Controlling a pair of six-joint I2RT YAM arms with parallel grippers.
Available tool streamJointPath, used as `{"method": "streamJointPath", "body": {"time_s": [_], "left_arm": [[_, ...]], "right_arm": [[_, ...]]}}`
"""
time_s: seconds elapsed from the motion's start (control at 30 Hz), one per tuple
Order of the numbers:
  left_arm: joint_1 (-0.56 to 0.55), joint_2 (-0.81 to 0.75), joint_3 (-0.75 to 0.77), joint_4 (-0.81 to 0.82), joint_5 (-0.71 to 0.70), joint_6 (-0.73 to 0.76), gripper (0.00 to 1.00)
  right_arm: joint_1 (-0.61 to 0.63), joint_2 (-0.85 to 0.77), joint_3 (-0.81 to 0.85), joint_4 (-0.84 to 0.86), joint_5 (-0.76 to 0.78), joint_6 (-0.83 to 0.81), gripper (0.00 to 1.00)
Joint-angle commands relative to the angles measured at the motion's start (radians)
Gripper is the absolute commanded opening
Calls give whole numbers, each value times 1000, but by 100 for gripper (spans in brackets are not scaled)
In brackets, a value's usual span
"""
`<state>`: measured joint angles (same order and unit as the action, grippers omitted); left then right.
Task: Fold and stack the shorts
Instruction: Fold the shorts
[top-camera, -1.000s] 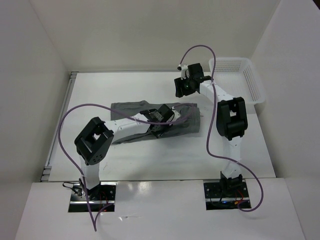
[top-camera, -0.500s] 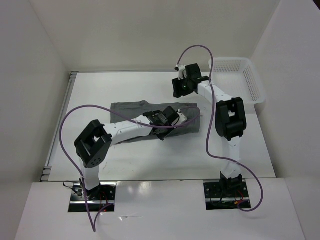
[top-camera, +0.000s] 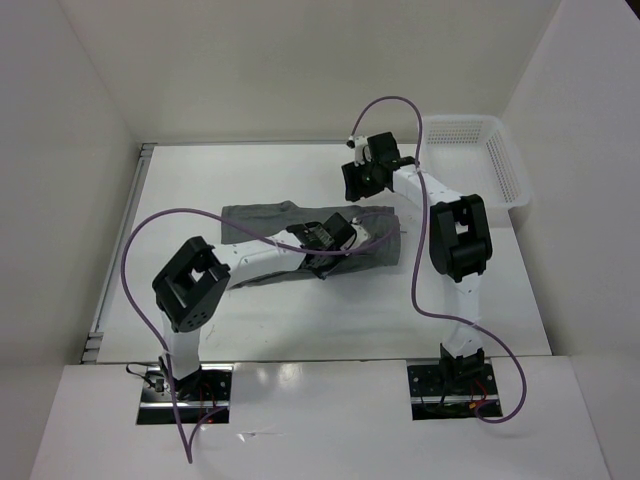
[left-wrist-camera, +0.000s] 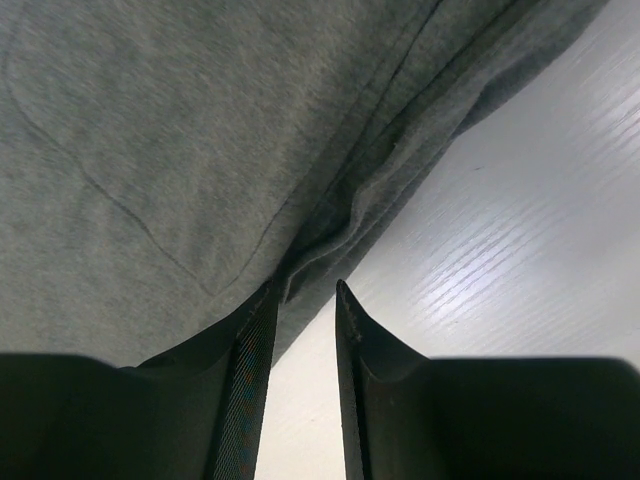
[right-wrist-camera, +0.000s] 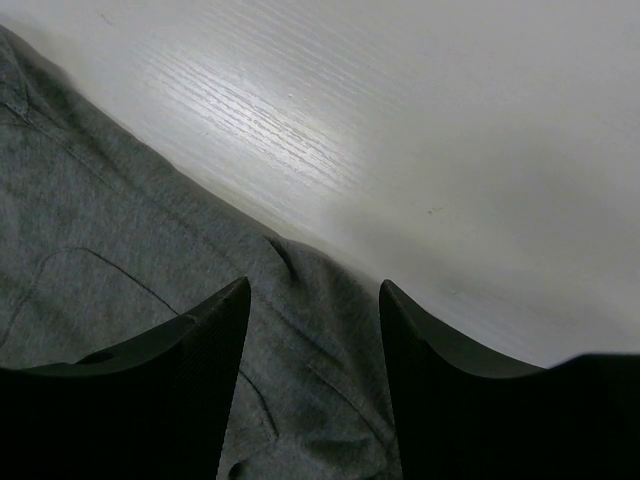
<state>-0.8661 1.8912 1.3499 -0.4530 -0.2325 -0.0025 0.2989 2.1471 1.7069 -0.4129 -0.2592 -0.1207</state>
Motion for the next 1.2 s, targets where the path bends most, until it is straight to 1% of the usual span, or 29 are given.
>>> {"method": "streamJointPath", "body": {"time_s": [0.0, 0.1, 0.3, 0.53, 0.57, 0.63, 0.67, 0.7, 0.73, 0.83, 0.97, 1.17], "left_arm": [[6, 16, -11, -4, 31, 2, 37], [6, 16, -11, -18, 50, 2, 37], [26, 25, -23, 14, 3, 2, 38], [35, 45, -32, 25, -7, 2, 38], [44, 45, -32, 25, -7, 2, 35], [44, 45, -32, 25, 15, 2, 30], [44, 45, -32, 25, 15, 2, 26], [44, 45, -32, 25, 15, 2, 14], [44, 45, -32, 25, 27, 2, 9], [44, 45, -22, 13, 47, 2, 0], [44, 19, -21, -54, 106, 2, 0], [44, -35, -21, -157, 223, 2, 0]], "right_arm": [[8, -56, -16, 25, -5, -5, 60], [8, -56, -16, 25, -5, -14, 60], [8, -56, -16, 25, -5, -14, 60], [8, -56, -55, 16, -5, -36, 60], [8, -56, -65, 7, -5, -60, 60], [17, -56, -66, -7, -26, -91, 63], [26, -56, -66, -16, -35, -127, 65], [26, -56, -66, -17, -35, -146, 66], [37, -56, -66, -17, -35, -160, 68], [37, -47, -53, -37, -47, -192, 69], [46, -47, -23, -85, -110, -246, 73], [55, -38, -23, -106, -140, -277, 76]]}}
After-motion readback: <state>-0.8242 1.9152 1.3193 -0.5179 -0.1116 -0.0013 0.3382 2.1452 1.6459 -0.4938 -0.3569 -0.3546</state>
